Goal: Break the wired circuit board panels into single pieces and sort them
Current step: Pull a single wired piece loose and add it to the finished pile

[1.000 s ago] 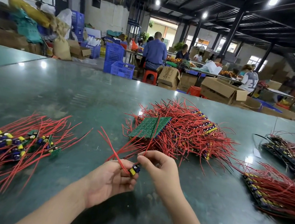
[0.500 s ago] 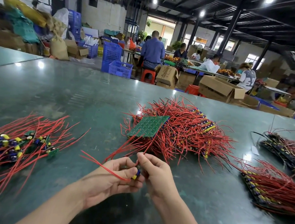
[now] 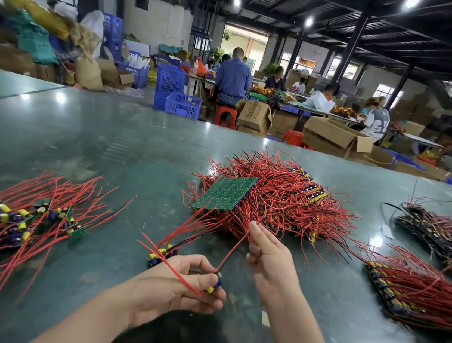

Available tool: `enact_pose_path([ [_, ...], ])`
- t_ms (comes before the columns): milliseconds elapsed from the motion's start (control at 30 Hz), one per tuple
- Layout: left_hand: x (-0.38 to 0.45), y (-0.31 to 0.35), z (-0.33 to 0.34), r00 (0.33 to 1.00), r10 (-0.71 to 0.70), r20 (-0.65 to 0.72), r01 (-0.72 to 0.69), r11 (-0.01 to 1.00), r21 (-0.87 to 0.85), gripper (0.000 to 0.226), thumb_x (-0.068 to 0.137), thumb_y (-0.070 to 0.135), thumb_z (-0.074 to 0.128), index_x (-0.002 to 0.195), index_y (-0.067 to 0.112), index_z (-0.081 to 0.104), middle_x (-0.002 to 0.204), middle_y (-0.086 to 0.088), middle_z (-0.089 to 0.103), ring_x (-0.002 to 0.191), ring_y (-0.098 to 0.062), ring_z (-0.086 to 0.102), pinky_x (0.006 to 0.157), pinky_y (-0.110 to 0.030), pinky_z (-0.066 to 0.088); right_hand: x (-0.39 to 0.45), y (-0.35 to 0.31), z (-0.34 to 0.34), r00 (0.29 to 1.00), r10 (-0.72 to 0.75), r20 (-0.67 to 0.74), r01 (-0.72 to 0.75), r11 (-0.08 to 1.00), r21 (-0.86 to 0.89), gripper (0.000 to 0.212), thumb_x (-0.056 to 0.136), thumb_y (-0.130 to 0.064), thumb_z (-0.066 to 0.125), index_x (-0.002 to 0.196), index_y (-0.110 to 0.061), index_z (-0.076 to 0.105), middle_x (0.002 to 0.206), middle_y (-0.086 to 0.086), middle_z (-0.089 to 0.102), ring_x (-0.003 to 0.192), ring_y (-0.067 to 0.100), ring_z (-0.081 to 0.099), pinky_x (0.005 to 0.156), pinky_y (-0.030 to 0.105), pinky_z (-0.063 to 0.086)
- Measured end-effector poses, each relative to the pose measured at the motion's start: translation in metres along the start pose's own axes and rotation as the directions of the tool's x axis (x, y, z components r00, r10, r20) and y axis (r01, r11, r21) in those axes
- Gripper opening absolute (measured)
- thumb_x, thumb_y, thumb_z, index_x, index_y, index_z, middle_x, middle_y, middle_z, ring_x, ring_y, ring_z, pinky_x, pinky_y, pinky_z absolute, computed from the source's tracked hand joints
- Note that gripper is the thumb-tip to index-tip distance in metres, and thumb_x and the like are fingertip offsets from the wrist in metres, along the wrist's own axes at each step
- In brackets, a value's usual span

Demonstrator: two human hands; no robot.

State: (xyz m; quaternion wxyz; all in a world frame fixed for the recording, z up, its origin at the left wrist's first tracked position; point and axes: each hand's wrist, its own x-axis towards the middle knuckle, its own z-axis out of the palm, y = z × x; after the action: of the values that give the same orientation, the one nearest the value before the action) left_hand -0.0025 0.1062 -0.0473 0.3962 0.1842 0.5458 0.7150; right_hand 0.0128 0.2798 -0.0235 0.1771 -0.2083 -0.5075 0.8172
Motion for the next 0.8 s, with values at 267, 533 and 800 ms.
enact_pose_path([
  [267, -0.004, 0.005, -0.001, 1.0, -0.015, 0.014, 0.015, 1.0, -0.005, 0.021, 0.075, 0.015, 0.069, 0.087, 0.006, 0.054, 0.086, -0.02, 0.069, 0.074, -0.027, 0.069, 0.065, -0.031, 0.057, 0.001, -0.002, -0.002, 0.998, -0.055, 0.036, 0.055, 0.998, 0.012, 0.005, 0.081, -0.013, 0.069, 0.087, -0.015, 0.068, 0.06, -0.01, 0.058, 0.047, 0.001, 0.039, 0.048, 0.016, 0.032],
  [533, -0.003, 0.005, -0.001, 1.0, -0.001, 0.031, -0.003, 0.991, 0.137, 0.037, 0.073, 0.024, 0.07, 0.107, 0.01, 0.064, 0.09, -0.009, 0.073, 0.059, -0.005, 0.053, 0.054, -0.017, 0.037, 0.004, -0.004, -0.005, 0.996, 0.071, 0.061, -0.082, 0.977, 0.199, 0.012, 0.085, -0.019, 0.065, 0.073, -0.019, 0.062, 0.055, -0.01, 0.055, 0.041, 0.002, 0.038, 0.043, 0.016, 0.03],
  [800, 0.004, 0.008, -0.008, 0.961, 0.187, -0.203, -0.245, 0.918, -0.313, 0.019, 0.066, -0.003, 0.065, 0.079, 0.009, 0.07, 0.094, -0.018, 0.072, 0.067, -0.019, 0.069, 0.058, -0.024, 0.057, -0.002, 0.01, 0.003, 0.984, -0.036, 0.173, 0.065, 0.984, -0.163, 0.016, 0.093, -0.013, 0.056, 0.098, -0.017, 0.07, 0.064, -0.011, 0.063, 0.049, 0.002, 0.042, 0.052, 0.016, 0.031],
])
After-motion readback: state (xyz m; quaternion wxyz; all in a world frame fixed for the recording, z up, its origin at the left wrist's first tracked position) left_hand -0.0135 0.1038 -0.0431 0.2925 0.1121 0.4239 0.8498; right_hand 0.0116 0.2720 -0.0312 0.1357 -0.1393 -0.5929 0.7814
